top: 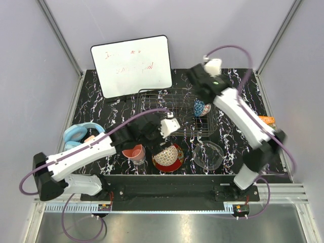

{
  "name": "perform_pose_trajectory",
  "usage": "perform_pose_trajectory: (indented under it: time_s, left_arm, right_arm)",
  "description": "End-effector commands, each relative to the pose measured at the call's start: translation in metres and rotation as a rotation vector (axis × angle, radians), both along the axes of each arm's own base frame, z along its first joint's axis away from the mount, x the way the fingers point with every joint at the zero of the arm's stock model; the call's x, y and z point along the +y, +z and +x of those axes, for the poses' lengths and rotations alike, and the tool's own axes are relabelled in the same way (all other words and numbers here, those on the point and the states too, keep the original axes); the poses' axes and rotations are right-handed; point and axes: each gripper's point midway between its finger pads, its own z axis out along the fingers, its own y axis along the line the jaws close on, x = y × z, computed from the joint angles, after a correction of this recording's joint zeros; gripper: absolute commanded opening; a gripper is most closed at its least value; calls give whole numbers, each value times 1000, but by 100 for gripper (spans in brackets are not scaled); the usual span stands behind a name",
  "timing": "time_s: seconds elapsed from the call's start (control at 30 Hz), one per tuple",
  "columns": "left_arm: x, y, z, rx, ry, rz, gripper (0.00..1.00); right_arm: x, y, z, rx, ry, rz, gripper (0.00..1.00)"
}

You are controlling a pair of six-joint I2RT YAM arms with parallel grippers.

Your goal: Load the mixed dishes into the dish rack

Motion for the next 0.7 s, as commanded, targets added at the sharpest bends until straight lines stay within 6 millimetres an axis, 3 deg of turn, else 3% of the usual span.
perform_pose_trajectory:
  time_s: [0.0, 0.03, 0.07, 0.1, 0.27, 0.5, 0.67]
  left_arm:
    - [-31, -24, -30, 98, -74, -12, 99]
    - [-34, -30, -33, 101, -80, 2, 99]
    - [-37, -42, -40, 118, -96, 29, 99]
    - [-38, -47, -44, 129, -104, 41, 99]
    - [-47, -70, -60, 171, -135, 89, 99]
    - [-56, -91, -80, 237, -178, 135, 99]
    - [-63, -106, -85, 273, -187, 168, 99]
  right_arm:
    - [-31, 65, -50, -247, -50, 203, 85]
    - [-36, 66, -57, -268, -65, 228, 84]
    - [-41, 55, -65, -254, -73, 226, 84]
    - [-48, 63, -76, -285, -74, 261, 84]
    - [-56, 36, -98, -252, -91, 304, 84]
    - [-52, 15, -97, -194, -104, 304, 83]
    - [-53, 18, -100, -204, -107, 320, 83]
